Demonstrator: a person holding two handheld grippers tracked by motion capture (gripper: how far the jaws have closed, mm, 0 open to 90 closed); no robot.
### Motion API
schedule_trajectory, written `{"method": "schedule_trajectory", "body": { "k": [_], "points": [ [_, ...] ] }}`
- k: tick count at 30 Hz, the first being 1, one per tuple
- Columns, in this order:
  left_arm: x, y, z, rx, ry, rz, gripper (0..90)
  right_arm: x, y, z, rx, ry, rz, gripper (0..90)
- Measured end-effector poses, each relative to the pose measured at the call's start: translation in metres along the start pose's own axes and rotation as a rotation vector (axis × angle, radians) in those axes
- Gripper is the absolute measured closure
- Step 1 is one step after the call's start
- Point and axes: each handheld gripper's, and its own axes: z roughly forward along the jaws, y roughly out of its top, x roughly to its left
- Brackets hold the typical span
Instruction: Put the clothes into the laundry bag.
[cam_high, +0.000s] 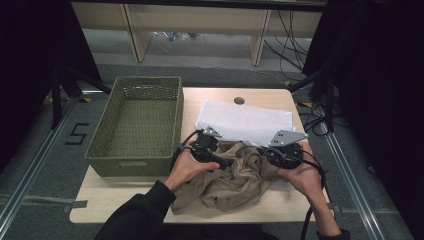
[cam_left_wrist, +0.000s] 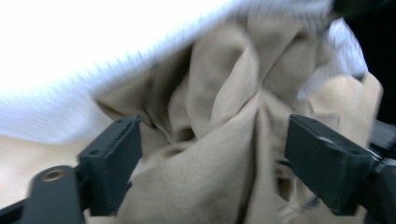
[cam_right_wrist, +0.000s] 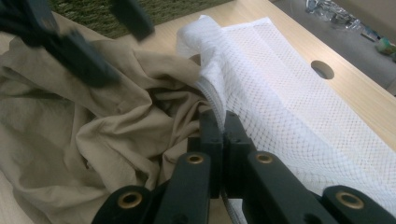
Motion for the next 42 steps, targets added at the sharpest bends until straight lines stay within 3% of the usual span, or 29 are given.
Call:
{"method": "schedule_trajectory", "body": {
  "k": [2,4,5,6,7,9,10,11,12,13,15,16,17,18,19,20,22,24,27,30,33,34,35,36,38,40,42],
  "points": [
    [-0.001,-0.004,0.017,0.030,-0.037,0.010,22.6,-0.001,0.000,0.001,-0.001,-0.005,-0.011,90.0],
    [-0.013,-0.007,0.029,0.041,-0.030,0.092,51.8,-0.001,0.000,0.003,0.005,0.001,-0.015,90.0],
    [-0.022,-0.008,0.033,0.042,-0.007,0.109,60.6,-0.001,0.000,0.004,0.010,-0.006,-0.010,90.0],
    [-0.031,-0.008,0.033,0.074,0.009,0.169,67.2,-0.001,0.000,0.005,0.007,-0.002,-0.024,90.0],
    [-0.039,-0.009,0.033,0.072,0.004,0.174,70.9,0.000,-0.001,0.006,0.014,-0.006,-0.007,90.0],
    [-0.056,-0.012,0.036,0.045,-0.008,0.137,73.6,-0.001,-0.001,0.007,0.013,-0.009,-0.013,90.0],
    [-0.061,-0.012,0.036,0.053,-0.011,0.149,73.4,0.001,-0.001,0.007,0.023,-0.007,0.006,90.0],
    [-0.065,-0.012,0.036,0.093,-0.010,0.187,72.4,0.001,-0.001,0.007,0.027,-0.003,-0.001,90.0],
    [-0.068,-0.013,0.039,0.088,-0.018,0.169,69.7,0.003,-0.002,0.009,0.035,0.004,-0.004,90.0],
    [-0.073,-0.014,0.046,0.031,-0.043,0.056,64.6,0.004,-0.003,0.011,0.046,0.000,-0.011,90.0],
    [-0.069,-0.013,0.046,0.026,-0.089,-0.023,51.3,0.006,-0.005,0.017,0.064,0.009,-0.015,90.0],
    [-0.068,-0.011,0.043,0.017,-0.082,-0.032,45.3,0.006,-0.006,0.020,0.070,0.011,-0.015,90.0],
    [-0.063,-0.008,0.035,0.038,-0.078,-0.007,39.2,0.007,-0.007,0.021,0.073,0.009,-0.017,90.0],
    [-0.059,-0.005,0.026,0.003,-0.072,-0.014,34.3,0.006,-0.008,0.021,0.072,0.013,-0.021,90.0],
    [-0.054,-0.002,0.016,-0.043,-0.085,-0.023,31.8,0.005,-0.007,0.020,0.067,0.011,-0.021,90.0],
    [-0.045,0.002,0.003,-0.071,-0.061,-0.022,31.4,0.004,-0.007,0.018,0.064,0.010,-0.018,90.0],
    [-0.031,0.005,-0.010,-0.095,-0.033,-0.044,30.1,0.002,-0.005,0.015,0.052,0.003,-0.007,90.0],
    [-0.013,0.007,-0.015,-0.094,0.024,-0.042,35.2,0.002,-0.005,0.011,0.043,0.002,0.005,90.0],
    [0.009,0.004,-0.003,-0.029,0.110,-0.011,39.7,-0.001,-0.002,0.008,0.028,-0.005,-0.010,90.0],
    [0.019,0.002,0.022,0.010,0.088,-0.064,34.0,0.000,0.000,0.007,0.020,-0.011,-0.006,90.0],
    [0.020,0.002,0.042,0.052,0.126,-0.044,27.3,-0.001,0.001,0.007,0.020,-0.007,-0.016,90.0],
    [0.022,0.001,0.049,0.087,0.131,-0.007,30.3,-0.001,0.001,0.007,0.019,-0.004,-0.018,90.0],
    [0.020,0.000,0.054,0.068,0.130,-0.017,42.8,-0.002,0.001,0.007,0.019,0.003,-0.010,90.0],
    [0.019,0.000,0.055,0.065,0.127,0.000,57.0,-0.002,0.001,0.007,0.019,0.004,-0.009,90.0],
    [0.013,-0.002,0.055,-0.006,0.094,-0.005,78.0,-0.003,0.001,0.006,0.012,0.001,-0.018,90.0],
    [-0.001,-0.002,0.048,-0.047,0.066,0.021,85.2,-0.005,0.001,0.005,0.006,-0.010,-0.016,90.0],
    [-0.018,0.000,0.039,-0.087,0.028,0.051,86.7,-0.005,0.001,0.005,0.007,-0.003,-0.009,90.0]
  ]
}}
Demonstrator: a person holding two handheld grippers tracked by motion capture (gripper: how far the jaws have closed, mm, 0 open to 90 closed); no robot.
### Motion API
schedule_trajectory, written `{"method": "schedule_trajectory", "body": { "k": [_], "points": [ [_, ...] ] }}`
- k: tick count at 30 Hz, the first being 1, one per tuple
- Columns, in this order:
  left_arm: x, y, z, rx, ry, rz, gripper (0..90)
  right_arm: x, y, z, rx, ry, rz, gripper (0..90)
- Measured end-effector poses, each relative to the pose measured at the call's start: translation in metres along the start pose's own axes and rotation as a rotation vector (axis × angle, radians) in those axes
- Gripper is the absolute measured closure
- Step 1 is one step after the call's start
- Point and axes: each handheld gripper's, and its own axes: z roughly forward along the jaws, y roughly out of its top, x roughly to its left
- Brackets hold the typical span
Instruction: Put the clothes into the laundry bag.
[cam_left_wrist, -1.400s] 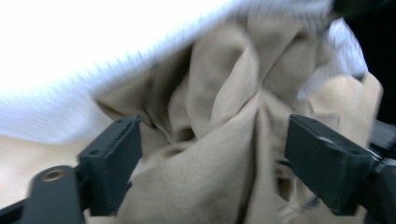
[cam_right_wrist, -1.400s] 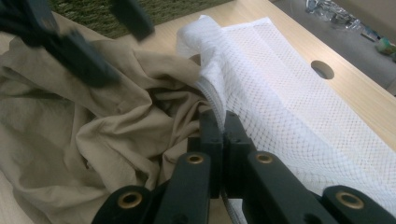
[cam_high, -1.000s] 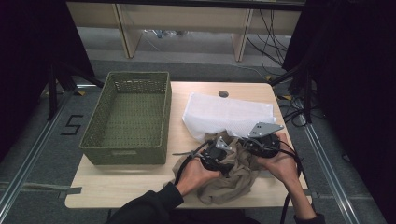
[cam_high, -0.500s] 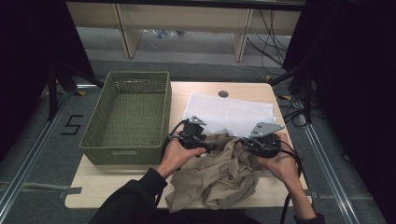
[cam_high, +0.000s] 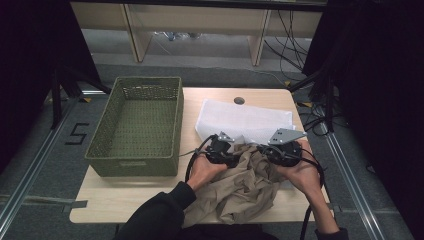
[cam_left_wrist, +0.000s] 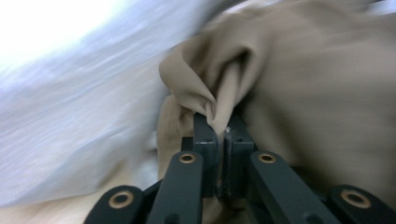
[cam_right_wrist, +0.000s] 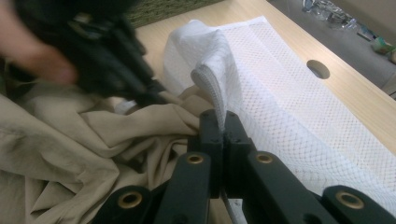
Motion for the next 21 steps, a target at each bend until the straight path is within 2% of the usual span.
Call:
{"method": "schedule_trajectory", "body": {
  "k": [3,5,7,8,9,10,11,12,13,14,16,18,19,20,21],
  "points": [
    [-0.018,0.006,-0.002,-0.014,-0.055,0.056,87.3,0.001,0.002,0.001,-0.011,0.000,0.001,90.0],
    [-0.019,0.008,0.007,-0.018,-0.028,0.067,87.4,0.003,0.005,-0.001,-0.021,0.000,-0.002,90.0],
    [-0.010,0.010,0.016,-0.014,-0.005,0.050,87.4,0.005,0.007,-0.002,-0.028,0.000,-0.012,90.0],
    [-0.004,0.011,0.021,-0.039,0.022,0.031,87.3,0.006,0.008,-0.003,-0.034,-0.006,-0.013,90.0],
    [0.003,0.013,0.025,-0.062,0.053,-0.001,87.3,0.006,0.009,-0.004,-0.034,-0.007,-0.019,90.0],
    [0.011,0.013,0.026,-0.061,0.085,-0.012,87.2,0.007,0.009,-0.005,-0.032,-0.008,-0.015,90.0],
    [0.019,0.013,0.029,-0.074,0.109,-0.042,87.0,0.008,0.009,-0.006,-0.030,-0.002,-0.022,90.0],
    [0.027,0.012,0.030,-0.074,0.119,-0.071,86.1,0.008,0.009,-0.007,-0.032,-0.002,-0.027,90.0],
    [0.032,0.010,0.030,-0.070,0.121,-0.108,84.0,0.008,0.008,-0.007,-0.029,0.000,-0.027,90.0],
    [0.035,0.008,0.029,-0.064,0.122,-0.129,81.5,0.008,0.008,-0.007,-0.028,0.002,-0.024,90.0],
    [0.036,0.005,0.023,-0.040,0.106,-0.134,70.9,0.007,0.005,-0.006,-0.022,0.004,-0.018,90.0],
    [0.033,0.005,0.013,-0.014,0.050,-0.146,56.9,0.006,0.002,-0.005,-0.017,0.009,-0.016,90.0],
    [0.030,0.005,0.006,-0.017,0.038,-0.159,51.3,0.005,0.001,-0.005,-0.011,0.004,-0.013,90.0],
    [0.028,0.005,-0.001,-0.014,0.035,-0.144,45.8,0.004,0.001,-0.004,-0.011,0.006,-0.011,90.0],
    [0.023,0.006,-0.012,-0.037,0.039,-0.153,43.0,0.004,0.001,-0.004,-0.012,0.007,-0.011,90.0]
  ]
}}
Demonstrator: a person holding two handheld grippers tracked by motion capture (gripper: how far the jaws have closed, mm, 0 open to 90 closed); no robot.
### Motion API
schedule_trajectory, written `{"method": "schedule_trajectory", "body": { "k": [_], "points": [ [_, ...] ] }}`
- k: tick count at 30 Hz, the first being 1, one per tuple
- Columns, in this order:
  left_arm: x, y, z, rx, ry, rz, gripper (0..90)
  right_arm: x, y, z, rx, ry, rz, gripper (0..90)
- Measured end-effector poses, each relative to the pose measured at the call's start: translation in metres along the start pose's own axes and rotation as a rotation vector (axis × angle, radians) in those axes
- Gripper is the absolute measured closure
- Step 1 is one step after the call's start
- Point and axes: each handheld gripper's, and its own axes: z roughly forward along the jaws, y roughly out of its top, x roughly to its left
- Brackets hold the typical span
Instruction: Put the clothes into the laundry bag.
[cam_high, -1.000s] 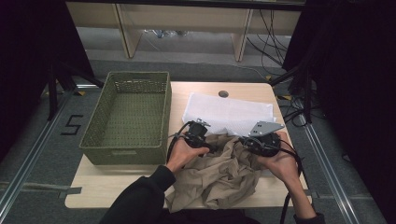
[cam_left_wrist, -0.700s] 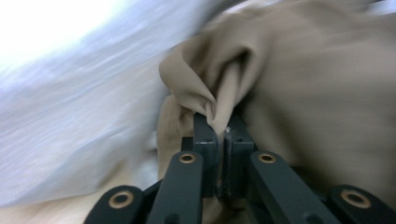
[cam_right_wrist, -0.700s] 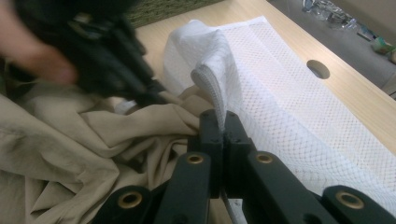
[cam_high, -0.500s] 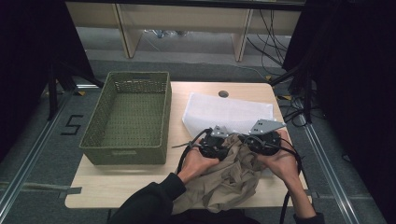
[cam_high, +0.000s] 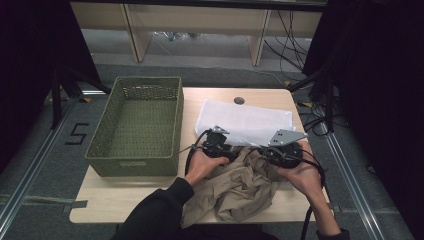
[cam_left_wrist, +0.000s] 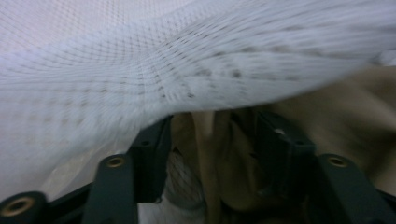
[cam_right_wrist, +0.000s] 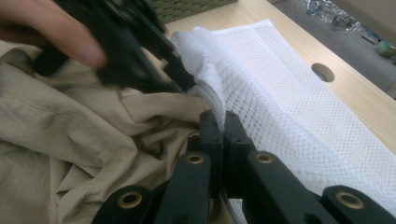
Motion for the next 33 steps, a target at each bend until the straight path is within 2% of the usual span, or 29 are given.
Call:
{"method": "schedule_trajectory", "body": {
  "k": [2,3,4,5,6,7,8,9,11,12,13,14,15,16,17,18,19,22,25,27,28,30,31,32,33],
  "points": [
    [-0.008,0.001,-0.017,-0.024,-0.037,0.007,37.6,0.000,0.001,-0.001,-0.002,-0.007,0.006,90.0],
    [-0.014,0.002,-0.026,-0.022,-0.059,0.021,37.5,0.000,0.001,-0.001,-0.002,0.009,0.003,90.0],
    [-0.019,0.002,-0.029,-0.015,-0.062,0.031,35.8,0.000,0.002,-0.003,-0.003,-0.005,0.004,90.0],
    [-0.025,0.001,-0.032,0.002,-0.070,0.053,33.5,0.001,0.002,-0.003,0.000,-0.007,0.015,90.0],
    [-0.031,-0.001,-0.032,0.026,-0.077,0.075,31.9,-0.001,0.003,-0.003,-0.004,-0.008,0.006,90.0],
    [-0.036,-0.003,-0.030,0.058,-0.092,0.093,30.2,0.000,0.003,-0.003,-0.006,0.003,0.004,90.0],
    [-0.041,-0.006,-0.026,0.084,-0.095,0.117,28.1,0.000,0.003,-0.003,-0.012,-0.008,0.001,90.0],
    [-0.045,-0.009,-0.020,0.111,-0.085,0.150,27.3,0.001,0.004,-0.004,-0.009,-0.008,-0.003,90.0],
    [-0.047,-0.013,-0.008,0.165,-0.031,0.226,24.8,0.001,0.004,-0.004,-0.009,-0.008,-0.002,90.0],
    [-0.044,-0.015,0.001,0.195,-0.043,0.246,26.0,0.001,0.004,-0.004,-0.012,-0.008,-0.006,90.0],
    [-0.045,-0.017,0.006,0.190,-0.056,0.238,37.8,0.001,0.004,-0.005,-0.010,-0.008,-0.003,90.0],
    [-0.043,-0.018,0.010,0.209,-0.051,0.300,50.0,0.001,0.004,-0.005,-0.014,-0.011,-0.006,90.0],
    [-0.044,-0.018,0.013,0.211,-0.028,0.347,60.4,0.001,0.004,-0.006,-0.013,-0.006,-0.001,90.0],
    [-0.047,-0.020,0.016,0.171,0.000,0.326,73.3,0.001,0.004,-0.008,-0.011,-0.006,0.002,90.0],
    [-0.048,-0.018,0.017,0.149,0.021,0.310,79.2,0.001,0.005,-0.008,-0.016,-0.003,-0.001,90.0],
    [-0.046,-0.014,0.014,0.131,0.037,0.314,81.5,0.001,0.005,-0.009,-0.024,-0.002,-0.001,90.0],
    [-0.046,-0.010,0.012,0.069,0.065,0.275,82.6,0.001,0.006,-0.010,-0.026,-0.007,-0.006,90.0],
    [-0.039,0.008,-0.003,-0.041,0.124,0.199,83.7,0.002,0.009,-0.016,-0.055,-0.012,-0.011,90.0],
    [-0.035,0.018,-0.012,-0.152,0.131,0.112,83.7,0.006,0.018,-0.026,-0.088,-0.019,-0.018,90.0],
    [-0.037,0.017,-0.008,-0.152,0.134,0.103,82.5,0.006,0.021,-0.030,-0.101,-0.023,-0.029,90.0],
    [-0.038,0.014,-0.004,-0.119,0.129,0.121,80.6,0.007,0.020,-0.030,-0.090,-0.029,-0.014,90.0],
    [-0.042,0.001,0.011,-0.071,0.139,0.128,74.2,0.006,0.015,-0.023,-0.053,-0.034,-0.017,90.0],
    [-0.043,-0.006,0.019,-0.036,0.129,0.126,70.7,0.005,0.010,-0.018,-0.042,-0.028,-0.019,90.0],
    [-0.042,-0.012,0.025,-0.006,0.105,0.107,64.9,0.005,0.005,-0.013,-0.023,-0.019,-0.006,90.0],
    [-0.041,-0.017,0.029,-0.007,0.089,0.085,61.5,0.005,0.001,-0.008,-0.003,-0.013,0.003,90.0]
  ]
}}
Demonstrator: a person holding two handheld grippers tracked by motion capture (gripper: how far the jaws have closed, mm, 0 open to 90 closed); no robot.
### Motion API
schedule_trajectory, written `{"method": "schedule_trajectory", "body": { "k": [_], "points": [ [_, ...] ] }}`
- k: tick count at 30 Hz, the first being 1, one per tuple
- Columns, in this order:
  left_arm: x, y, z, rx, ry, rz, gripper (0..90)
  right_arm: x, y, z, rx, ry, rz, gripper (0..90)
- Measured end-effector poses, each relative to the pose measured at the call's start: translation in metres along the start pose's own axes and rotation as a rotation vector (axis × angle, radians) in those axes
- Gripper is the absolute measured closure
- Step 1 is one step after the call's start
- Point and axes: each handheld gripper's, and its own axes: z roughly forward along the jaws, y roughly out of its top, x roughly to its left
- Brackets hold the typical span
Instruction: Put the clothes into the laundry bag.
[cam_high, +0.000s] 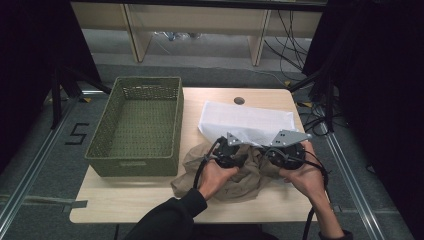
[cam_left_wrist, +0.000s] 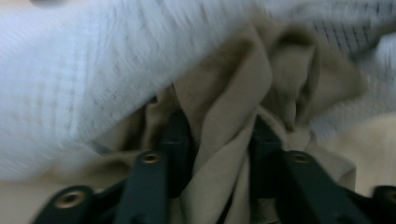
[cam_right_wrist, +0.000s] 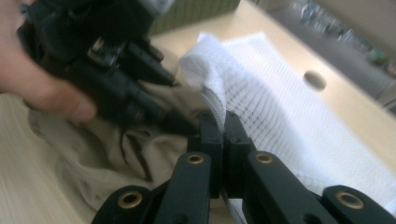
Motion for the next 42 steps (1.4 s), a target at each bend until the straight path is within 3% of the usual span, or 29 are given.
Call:
{"method": "schedule_trajectory", "body": {
  "k": [2,3,6,7,9,11,15,16,17,18,20,21,23,24,26,27,28,29,30,32,34,37,38,40,42],
  "points": [
    [-0.003,-0.004,-0.001,0.008,-0.023,0.015,56.4,0.000,-0.007,0.007,0.032,0.004,0.004,90.0],
    [-0.005,-0.004,-0.003,0.019,-0.030,0.004,52.1,0.001,-0.010,0.010,0.046,0.017,0.007,90.0],
    [-0.009,0.001,-0.021,0.025,-0.110,-0.029,41.6,0.000,-0.015,0.013,0.060,0.026,0.022,90.0],
    [-0.009,0.003,-0.027,0.008,-0.106,-0.018,38.2,-0.001,-0.016,0.013,0.060,0.028,0.029,90.0],
    [-0.004,0.009,-0.045,-0.022,-0.059,0.044,35.4,-0.001,-0.017,0.011,0.058,0.018,0.041,90.0],
    [0.009,0.016,-0.059,-0.046,-0.027,0.042,33.7,-0.002,-0.017,0.010,0.056,0.014,0.039,90.0],
    [0.030,0.013,-0.058,0.105,0.002,0.081,22.9,-0.002,-0.016,0.012,0.056,0.019,0.025,90.0],
    [0.036,0.010,-0.054,0.159,0.005,0.113,21.6,-0.002,-0.016,0.012,0.053,0.020,0.026,90.0],
    [0.038,0.004,-0.048,0.192,-0.010,0.095,22.4,-0.002,-0.016,0.012,0.056,0.018,0.028,90.0],
    [0.038,-0.002,-0.044,0.214,-0.039,0.106,33.4,-0.002,-0.016,0.012,0.054,0.018,0.020,90.0],
    [0.030,-0.010,-0.038,0.226,-0.042,0.145,56.5,-0.001,-0.016,0.013,0.057,0.018,0.036,90.0],
    [0.023,-0.014,-0.035,0.208,-0.059,0.133,63.2,-0.001,-0.016,0.014,0.061,0.021,0.026,90.0],
    [0.010,-0.015,-0.033,0.225,-0.109,0.164,72.9,0.000,-0.017,0.016,0.070,0.029,0.037,90.0],
    [0.003,-0.016,-0.030,0.220,-0.111,0.170,74.7,0.001,-0.017,0.017,0.072,0.033,0.040,90.0],
    [-0.009,-0.015,-0.026,0.216,-0.123,0.175,76.0,0.002,-0.018,0.018,0.074,0.037,0.033,90.0],
    [-0.013,-0.015,-0.023,0.193,-0.136,0.144,76.6,0.003,-0.018,0.019,0.077,0.040,0.036,90.0],
    [-0.018,-0.016,-0.019,0.149,-0.138,0.083,77.4,0.004,-0.018,0.020,0.077,0.046,0.020,90.0],
    [-0.023,-0.014,-0.016,0.127,-0.124,0.086,78.5,0.005,-0.018,0.021,0.077,0.046,0.025,90.0],
    [-0.023,-0.013,-0.015,0.134,-0.114,0.130,79.3,0.006,-0.018,0.022,0.075,0.053,0.015,90.0],
    [-0.023,-0.010,-0.012,0.076,-0.105,0.058,80.8,0.007,-0.018,0.022,0.076,0.057,0.014,90.0],
    [-0.018,-0.006,-0.011,0.039,-0.090,0.022,82.0,0.008,-0.019,0.018,0.073,0.062,0.027,90.0],
    [-0.016,-0.008,-0.011,0.023,-0.105,0.002,80.9,0.007,-0.023,0.012,0.066,0.072,0.026,90.0],
    [-0.016,-0.011,-0.011,0.040,-0.118,0.023,79.3,0.007,-0.026,0.011,0.068,0.077,0.032,90.0],
    [-0.019,-0.016,-0.012,0.065,-0.151,0.007,70.0,0.008,-0.032,0.011,0.079,0.081,0.050,90.0],
    [-0.022,-0.018,-0.025,0.081,-0.135,0.070,53.7,0.009,-0.039,0.016,0.101,0.087,0.055,90.0]
  ]
}}
